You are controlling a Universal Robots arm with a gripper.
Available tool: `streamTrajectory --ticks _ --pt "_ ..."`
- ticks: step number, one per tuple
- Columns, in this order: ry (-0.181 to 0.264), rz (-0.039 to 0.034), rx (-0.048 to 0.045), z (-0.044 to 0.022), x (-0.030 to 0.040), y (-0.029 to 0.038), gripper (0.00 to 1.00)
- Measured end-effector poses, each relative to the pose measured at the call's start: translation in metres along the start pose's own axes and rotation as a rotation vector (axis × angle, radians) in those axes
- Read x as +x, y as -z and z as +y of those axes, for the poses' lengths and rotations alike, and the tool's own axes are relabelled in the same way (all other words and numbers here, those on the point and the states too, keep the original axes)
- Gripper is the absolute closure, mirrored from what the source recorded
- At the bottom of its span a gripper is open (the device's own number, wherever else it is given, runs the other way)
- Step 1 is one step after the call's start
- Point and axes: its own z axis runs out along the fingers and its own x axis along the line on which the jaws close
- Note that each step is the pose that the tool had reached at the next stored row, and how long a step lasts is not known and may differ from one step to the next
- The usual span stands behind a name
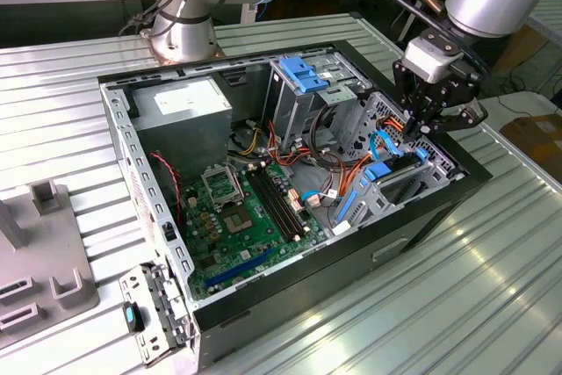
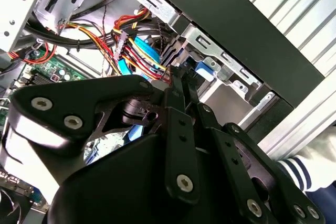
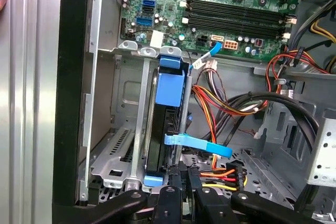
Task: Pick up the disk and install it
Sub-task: 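Insert the second disk wire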
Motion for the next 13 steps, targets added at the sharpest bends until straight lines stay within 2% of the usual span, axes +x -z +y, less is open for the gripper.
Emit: streamTrajectory --ticks 6,11,13 --pt "-0.026 0.0038 -0.0006 0.0016 0.0014 -0.0006 0.83" --pt "-0.09 0.013 -0.0025 0.0018 0.0022 -0.0007 0.83" --pt "-0.093 0.0126 -0.0025 0.0025 0.0049 -0.0007 0.83"
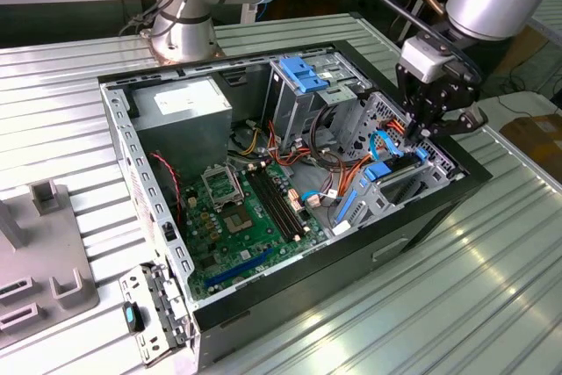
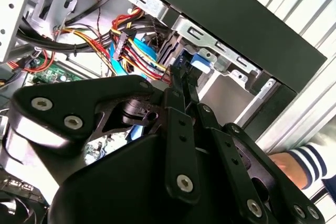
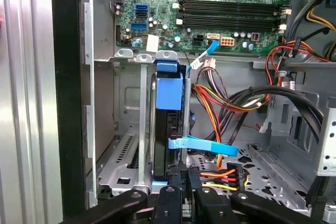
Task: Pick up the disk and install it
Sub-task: 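Insert the second disk wire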
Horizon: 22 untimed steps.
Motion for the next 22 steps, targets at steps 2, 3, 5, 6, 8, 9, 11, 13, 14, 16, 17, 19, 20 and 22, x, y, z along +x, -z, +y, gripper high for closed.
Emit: streamTrajectory --ticks 2,3,5,6,8,9,11,13,14,16,17,19,20,22 --pt "-0.003 -0.0086 0.0004 0.001 0.0017 0.0 0.83" --pt "-0.003 -0.0098 0.0005 0.0013 0.0016 0.0001 0.83" --pt "-0.003 -0.0106 0.0005 0.0014 0.0019 0.0002 0.83" --pt "-0.004 -0.014 0.0006 0.0016 0.0032 -0.0001 0.83" --pt "-0.007 -0.0341 0.0016 0.0018 0.0079 -0.0004 0.83" --pt "-0.009 -0.0422 0.002 0.002 0.0089 -0.0005 0.83" --pt "-0.012 -0.0594 0.0028 0.0022 0.0113 -0.0011 0.83" --pt "-0.022 -0.0837 0.0039 0.0043 0.024 -0.0032 0.83" --pt "-0.024 -0.0999 0.0048 0.0048 0.0241 -0.0031 0.83" --pt "-0.025 -0.1034 0.0048 0.0057 0.0241 -0.0066 0.83" --pt "-0.025 -0.1037 0.0048 0.0057 0.0241 -0.0067 0.83" --pt "-0.025 -0.1084 0.0051 0.0073 0.0243 -0.0071 0.83" --pt "-0.025 -0.1102 0.0051 0.0076 0.0245 -0.0079 0.83" --pt "-0.026 -0.1124 0.0052 0.0081 0.0254 -0.0102 0.83"
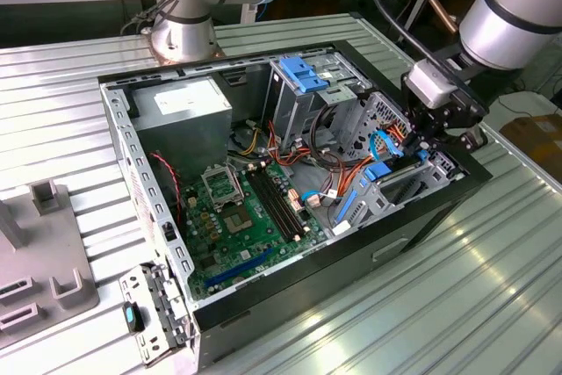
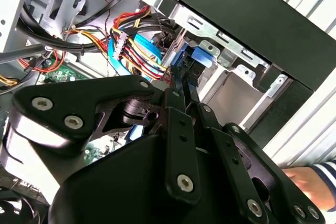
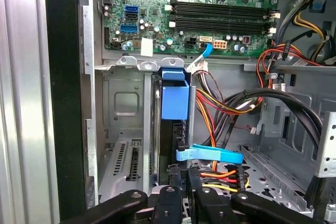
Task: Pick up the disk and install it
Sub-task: 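Insert the second disk wire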
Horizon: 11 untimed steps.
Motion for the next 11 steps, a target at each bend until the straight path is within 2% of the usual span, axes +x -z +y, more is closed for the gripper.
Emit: streamTrajectory --ticks 2,5,7,11 --pt "-0.001 -0.0083 0.0004 0.0004 0.0014 -0.0016 0.83" --pt "-0.002 -0.0115 0.0005 0.0012 0.0042 -0.0057 0.83" --pt "-0.003 -0.0181 0.0007 0.0014 0.0056 -0.0069 0.83" --pt "-0.003 -0.0227 0.0009 0.0016 0.006 -0.0075 0.83"
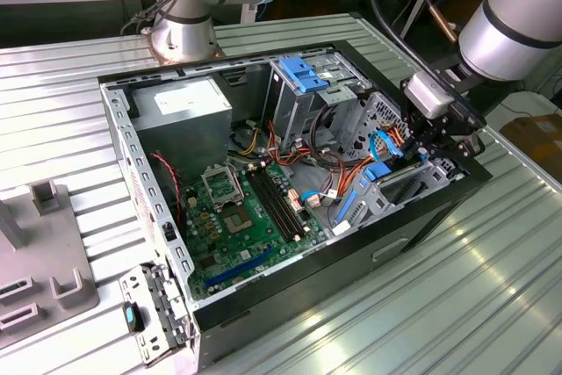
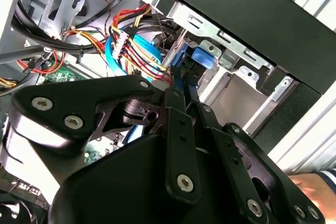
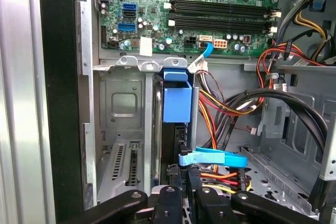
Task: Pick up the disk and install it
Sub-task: 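Insert the second disk wire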
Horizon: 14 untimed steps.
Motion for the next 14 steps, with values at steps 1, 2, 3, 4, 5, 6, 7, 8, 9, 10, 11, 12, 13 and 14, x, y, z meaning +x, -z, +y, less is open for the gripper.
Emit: streamTrajectory --ticks 1,2,3,4,5,6,7,8,9,10,11,12,13,14 --pt "0.0 -0.0014 0.0 0.0 0.0 0.0001 0.83" --pt "0.0 -0.003 0.0001 0.0001 0.0001 -0.0001 0.83" --pt "0.0 -0.0032 0.0001 0.0003 0.0004 -0.0011 0.83" --pt "0.0 -0.0035 0.0001 0.0006 0.0008 -0.0022 0.83" --pt "-0.001 -0.0035 0.0001 0.0007 0.0009 -0.0024 0.83" --pt "-0.001 -0.0037 0.0001 0.0008 0.0009 -0.0027 0.83" --pt "0.0 -0.0039 0.0001 0.0008 0.0009 -0.0029 0.83" --pt "-0.001 -0.0039 0.0001 0.0009 0.001 -0.003 0.83" --pt "-0.001 -0.0039 0.0001 0.0009 0.001 -0.0032 0.83" --pt "-0.001 -0.0041 0.0001 0.001 0.0012 -0.0039 0.83" --pt "-0.001 -0.0038 0.0 0.0011 0.0013 -0.004 0.83" --pt "-0.001 -0.0037 0.0 0.0011 0.0013 -0.0041 0.83" --pt "-0.001 -0.0039 0.0 0.0011 0.0013 -0.0042 0.83" --pt "-0.001 -0.0039 0.0 0.0011 0.0013 -0.0042 0.83"
